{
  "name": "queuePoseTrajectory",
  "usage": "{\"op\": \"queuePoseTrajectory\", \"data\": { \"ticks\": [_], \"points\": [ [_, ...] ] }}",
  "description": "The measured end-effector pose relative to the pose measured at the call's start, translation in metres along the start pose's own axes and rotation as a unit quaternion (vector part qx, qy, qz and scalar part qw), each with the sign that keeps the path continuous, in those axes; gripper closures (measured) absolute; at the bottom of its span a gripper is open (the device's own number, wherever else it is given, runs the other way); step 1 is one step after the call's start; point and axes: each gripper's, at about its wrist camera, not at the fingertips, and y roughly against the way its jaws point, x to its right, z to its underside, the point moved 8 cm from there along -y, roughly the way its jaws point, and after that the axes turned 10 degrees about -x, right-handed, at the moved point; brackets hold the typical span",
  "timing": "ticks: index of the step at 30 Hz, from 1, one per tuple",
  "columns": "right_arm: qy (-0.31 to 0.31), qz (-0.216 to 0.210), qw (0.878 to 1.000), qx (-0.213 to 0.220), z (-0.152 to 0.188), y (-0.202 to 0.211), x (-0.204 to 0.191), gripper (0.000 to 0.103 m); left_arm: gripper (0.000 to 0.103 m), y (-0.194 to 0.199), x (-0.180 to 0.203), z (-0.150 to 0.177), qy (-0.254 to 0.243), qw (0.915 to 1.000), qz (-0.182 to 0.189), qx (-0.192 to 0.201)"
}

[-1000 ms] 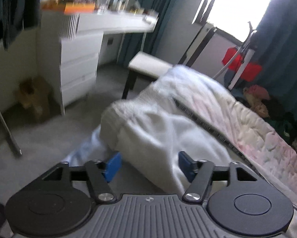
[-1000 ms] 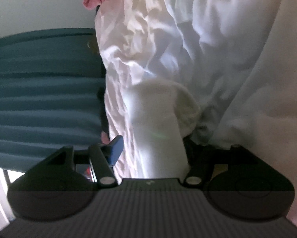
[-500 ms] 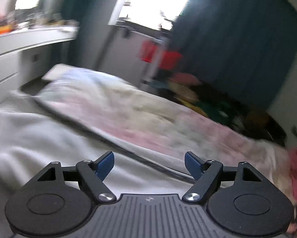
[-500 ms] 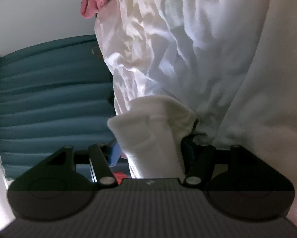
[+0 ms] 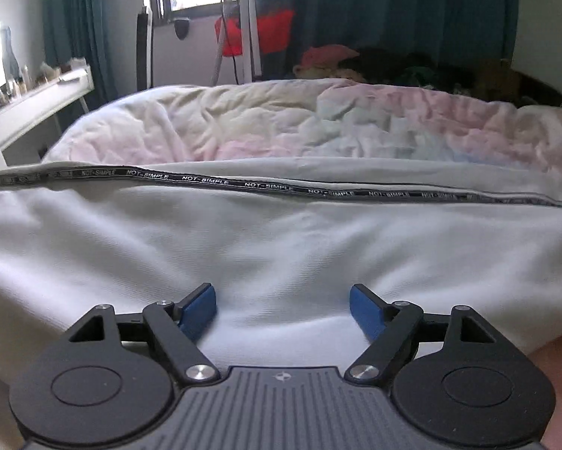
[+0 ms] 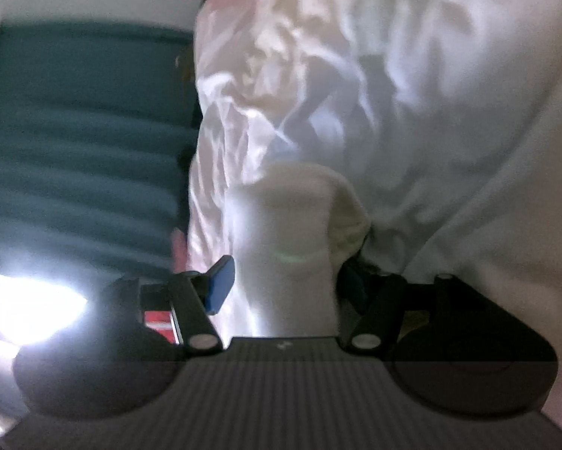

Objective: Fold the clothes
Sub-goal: 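Release the waistband with the left tool while the right tool carries the leg end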

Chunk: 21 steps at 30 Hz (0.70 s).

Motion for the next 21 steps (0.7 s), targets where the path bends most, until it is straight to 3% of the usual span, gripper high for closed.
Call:
{"op": "queuePoseTrajectory", "data": {
  "ticks": [3,6,9,11,14,16,18,21],
  "points": [
    [0.07,0.06,0.996,0.001,0.004,-0.004,-0.01,0.062,0.021,-0.002,0.0,-0.001,0.0,1.0,-0.003,-0.006],
    [0.11,0.083,0.99,0.009,0.007,-0.002,-0.017,0.078,0.02,0.0,-0.002,-0.002,0.005,0.9999,0.002,-0.01],
    [0.163,0.098,0.981,0.037,0.014,0.007,-0.04,0.084,0.02,0.003,-0.001,-0.004,0.006,0.9999,0.003,-0.012],
    [0.224,0.111,0.966,0.066,0.025,0.016,-0.066,0.085,0.02,0.007,-0.004,-0.007,0.023,0.9996,0.016,-0.008],
    [0.316,0.082,0.939,0.113,0.054,0.034,-0.116,0.085,0.021,0.016,-0.016,-0.014,0.075,0.9953,0.061,0.001],
    [0.384,0.055,0.911,0.14,0.085,0.045,-0.152,0.085,0.021,0.028,-0.033,-0.022,0.12,0.9896,0.076,0.02],
    [0.455,0.034,0.875,0.161,0.126,0.055,-0.181,0.085,0.021,0.04,-0.052,-0.03,0.158,0.9828,0.087,0.039],
    [0.556,0.008,0.811,0.179,0.198,0.061,-0.213,0.085,0.021,0.055,-0.077,-0.04,0.193,0.9731,0.111,0.059]
  ]
}}
